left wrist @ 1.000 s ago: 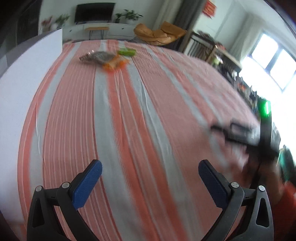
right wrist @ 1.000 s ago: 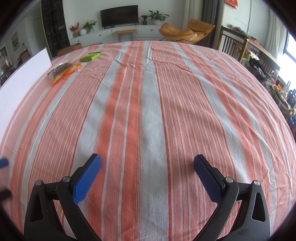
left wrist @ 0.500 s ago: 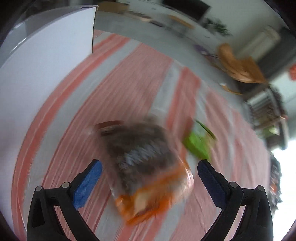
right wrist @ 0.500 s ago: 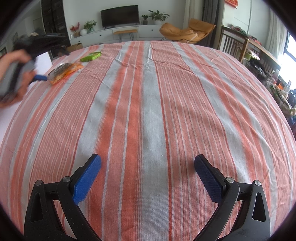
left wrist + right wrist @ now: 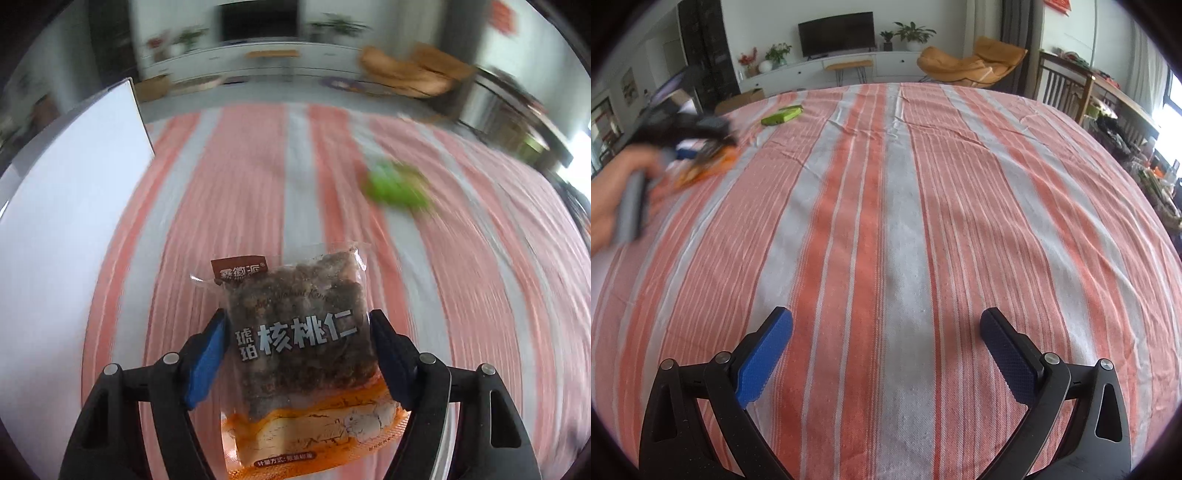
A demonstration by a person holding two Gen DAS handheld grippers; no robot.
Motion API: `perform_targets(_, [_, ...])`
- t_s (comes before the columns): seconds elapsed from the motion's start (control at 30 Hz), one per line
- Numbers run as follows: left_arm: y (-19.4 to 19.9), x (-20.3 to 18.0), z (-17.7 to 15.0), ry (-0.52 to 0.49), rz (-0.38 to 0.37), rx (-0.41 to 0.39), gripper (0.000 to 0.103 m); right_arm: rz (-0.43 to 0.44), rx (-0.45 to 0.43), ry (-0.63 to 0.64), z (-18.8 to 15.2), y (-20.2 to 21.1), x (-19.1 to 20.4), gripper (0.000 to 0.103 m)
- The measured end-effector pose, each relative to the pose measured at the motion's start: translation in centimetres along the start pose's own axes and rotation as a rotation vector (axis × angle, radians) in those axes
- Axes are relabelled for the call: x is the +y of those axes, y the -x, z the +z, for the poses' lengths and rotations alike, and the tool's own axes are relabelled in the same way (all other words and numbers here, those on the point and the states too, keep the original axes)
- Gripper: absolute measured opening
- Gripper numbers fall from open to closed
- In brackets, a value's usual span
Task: Organize snacks
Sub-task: 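Grasp the green cracker pack with the right tool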
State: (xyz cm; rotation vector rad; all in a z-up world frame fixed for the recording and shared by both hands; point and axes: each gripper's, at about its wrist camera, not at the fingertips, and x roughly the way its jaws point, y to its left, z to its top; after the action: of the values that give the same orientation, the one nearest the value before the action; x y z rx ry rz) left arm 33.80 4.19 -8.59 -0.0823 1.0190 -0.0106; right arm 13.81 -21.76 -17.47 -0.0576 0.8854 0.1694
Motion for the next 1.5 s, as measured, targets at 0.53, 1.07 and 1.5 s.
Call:
perform_targets(0.53, [6.5, 0.5, -12.6, -0.176, -0.033, -0.071, 0.103, -0.028, 0.006, 0.006, 0.0, -0.1, 0.2, 0.102])
perform_targets(1.07, [5.8, 2.9, -12.7, -0.105, 0.008, -0.073, 0.103, -0.044, 0.005, -0.008, -0.1, 0.1, -0.3, 0.102])
perform_targets(1.5, [5.9, 2.9, -12.7, -0.105, 0.008, -0.073, 0.103, -0.049, 0.008, -0.013, -0.2, 0.1, -0.3, 0.102])
